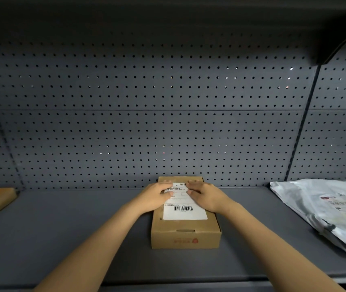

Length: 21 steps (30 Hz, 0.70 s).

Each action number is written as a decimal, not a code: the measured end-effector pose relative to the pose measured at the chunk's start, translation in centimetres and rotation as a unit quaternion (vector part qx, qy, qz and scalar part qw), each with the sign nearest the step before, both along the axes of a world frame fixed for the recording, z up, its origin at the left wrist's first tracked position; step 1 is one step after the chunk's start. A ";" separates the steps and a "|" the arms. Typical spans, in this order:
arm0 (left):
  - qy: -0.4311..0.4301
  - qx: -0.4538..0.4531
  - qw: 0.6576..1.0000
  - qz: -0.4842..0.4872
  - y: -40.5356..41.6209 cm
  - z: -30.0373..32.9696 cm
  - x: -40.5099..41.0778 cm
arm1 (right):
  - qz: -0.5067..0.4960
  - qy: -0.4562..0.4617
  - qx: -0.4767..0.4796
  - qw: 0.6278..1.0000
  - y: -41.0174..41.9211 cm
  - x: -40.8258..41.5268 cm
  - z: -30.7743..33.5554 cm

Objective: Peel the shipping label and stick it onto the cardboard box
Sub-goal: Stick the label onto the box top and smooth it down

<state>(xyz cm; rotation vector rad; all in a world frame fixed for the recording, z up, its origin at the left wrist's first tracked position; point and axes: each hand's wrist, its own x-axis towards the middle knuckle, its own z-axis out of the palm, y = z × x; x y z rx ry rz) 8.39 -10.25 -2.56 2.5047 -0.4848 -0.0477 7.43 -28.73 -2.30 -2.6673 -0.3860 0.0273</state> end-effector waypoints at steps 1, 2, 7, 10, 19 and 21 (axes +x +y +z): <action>0.000 0.007 1.000 0.002 0.1 0.0 0.0 | -0.008 -0.002 -0.001 1.000 -0.2 -0.2 0.1; -0.003 0.017 1.000 0.004 0.0 0.1 -0.1 | -0.018 -0.005 -0.004 1.000 -0.3 -0.4 0.2; -0.039 0.024 0.999 -0.009 -0.9 0.3 -1.3 | -0.001 -0.055 0.000 0.999 -0.1 -1.3 0.4; -0.029 0.013 0.999 -0.040 -1.6 0.4 -2.3 | 0.035 -0.044 0.033 0.998 0.6 -1.9 0.4; -0.022 -0.012 1.000 -0.018 0.3 0.0 -3.1 | -0.012 -0.015 0.006 1.000 -1.5 -2.6 0.4; -0.028 -0.013 0.999 -0.010 1.0 0.0 -3.1 | -0.021 -0.026 -0.002 0.999 -2.2 -2.8 0.4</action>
